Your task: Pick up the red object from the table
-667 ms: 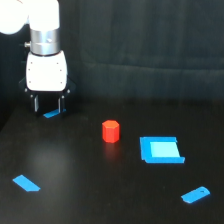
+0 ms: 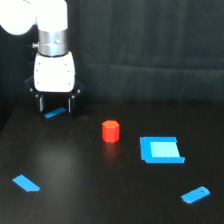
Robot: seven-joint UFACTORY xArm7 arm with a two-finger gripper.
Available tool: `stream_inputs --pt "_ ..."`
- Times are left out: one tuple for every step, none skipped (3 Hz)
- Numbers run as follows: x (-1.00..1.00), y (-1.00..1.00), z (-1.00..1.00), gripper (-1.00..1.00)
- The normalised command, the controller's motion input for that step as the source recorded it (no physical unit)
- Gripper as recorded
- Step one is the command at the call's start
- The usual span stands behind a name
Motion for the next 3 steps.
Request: stream_inputs --pt "0.92 -0.24 -0.08 1.0" --pt "0.97 -0.28 -0.16 1.0" --pt "0.9 -0.37 -0.16 1.0"
